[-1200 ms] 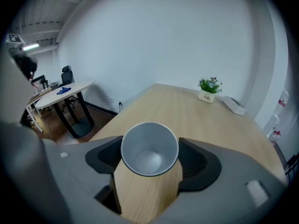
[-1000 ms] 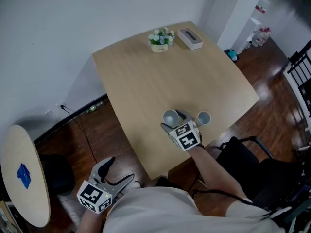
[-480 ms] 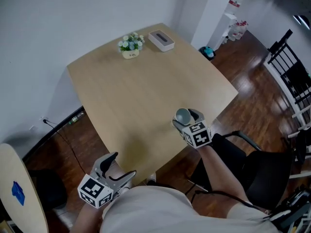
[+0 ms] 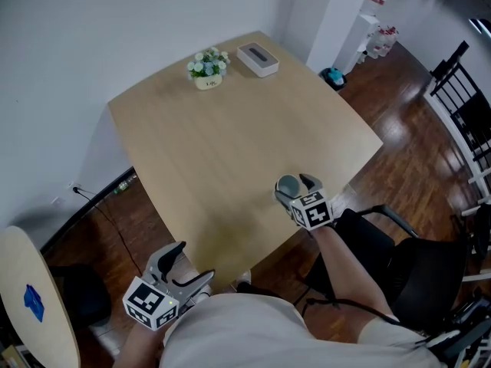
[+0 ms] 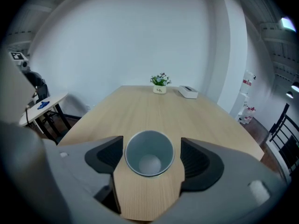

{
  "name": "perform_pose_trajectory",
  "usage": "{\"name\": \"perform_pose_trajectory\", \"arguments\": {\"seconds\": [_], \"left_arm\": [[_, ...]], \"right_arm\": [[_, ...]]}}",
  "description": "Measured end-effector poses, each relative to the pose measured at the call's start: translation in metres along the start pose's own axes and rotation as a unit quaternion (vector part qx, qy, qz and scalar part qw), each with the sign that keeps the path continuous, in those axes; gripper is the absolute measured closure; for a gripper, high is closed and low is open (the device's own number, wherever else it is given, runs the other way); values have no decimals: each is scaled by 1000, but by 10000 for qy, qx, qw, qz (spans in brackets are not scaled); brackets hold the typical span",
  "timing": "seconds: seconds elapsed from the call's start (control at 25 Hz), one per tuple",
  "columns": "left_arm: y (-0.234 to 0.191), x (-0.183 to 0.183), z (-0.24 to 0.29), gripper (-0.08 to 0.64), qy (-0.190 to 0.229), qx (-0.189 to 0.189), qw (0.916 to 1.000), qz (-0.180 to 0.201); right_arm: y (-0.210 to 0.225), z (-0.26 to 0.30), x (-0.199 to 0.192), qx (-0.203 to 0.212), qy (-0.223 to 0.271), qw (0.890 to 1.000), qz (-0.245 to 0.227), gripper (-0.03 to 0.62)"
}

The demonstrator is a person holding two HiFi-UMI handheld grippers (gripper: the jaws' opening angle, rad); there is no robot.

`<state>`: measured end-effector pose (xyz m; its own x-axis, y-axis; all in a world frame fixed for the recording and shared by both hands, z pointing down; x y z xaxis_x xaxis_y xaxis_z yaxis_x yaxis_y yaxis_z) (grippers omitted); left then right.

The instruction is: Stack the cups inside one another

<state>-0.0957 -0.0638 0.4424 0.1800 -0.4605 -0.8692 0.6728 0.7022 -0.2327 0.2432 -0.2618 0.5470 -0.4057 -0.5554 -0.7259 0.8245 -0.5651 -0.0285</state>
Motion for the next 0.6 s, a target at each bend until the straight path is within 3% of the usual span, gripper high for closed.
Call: {"name": "perform_pose_trajectory", "arguments": {"seconds": [0.28, 0.6], "left_arm": [[-3, -6, -15, 164, 118, -74, 9999, 80], [4, -40, -76, 164, 132, -544, 9979, 313]], "right_arm": [[-33, -26, 1, -91, -25, 9997, -231, 194], [-164, -82, -1, 345, -132, 9978, -548, 193]]}}
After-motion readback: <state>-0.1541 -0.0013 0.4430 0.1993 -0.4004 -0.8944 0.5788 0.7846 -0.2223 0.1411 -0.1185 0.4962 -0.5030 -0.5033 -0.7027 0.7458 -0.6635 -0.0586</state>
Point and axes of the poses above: the fingertips, and each gripper's own axes: z forward along the fingers, y to its right, x out of its top, the point moved 9 cm from there along -z, backward along the fingers, and after that the axes turned 1 degree about x, right-handed, at the moved point
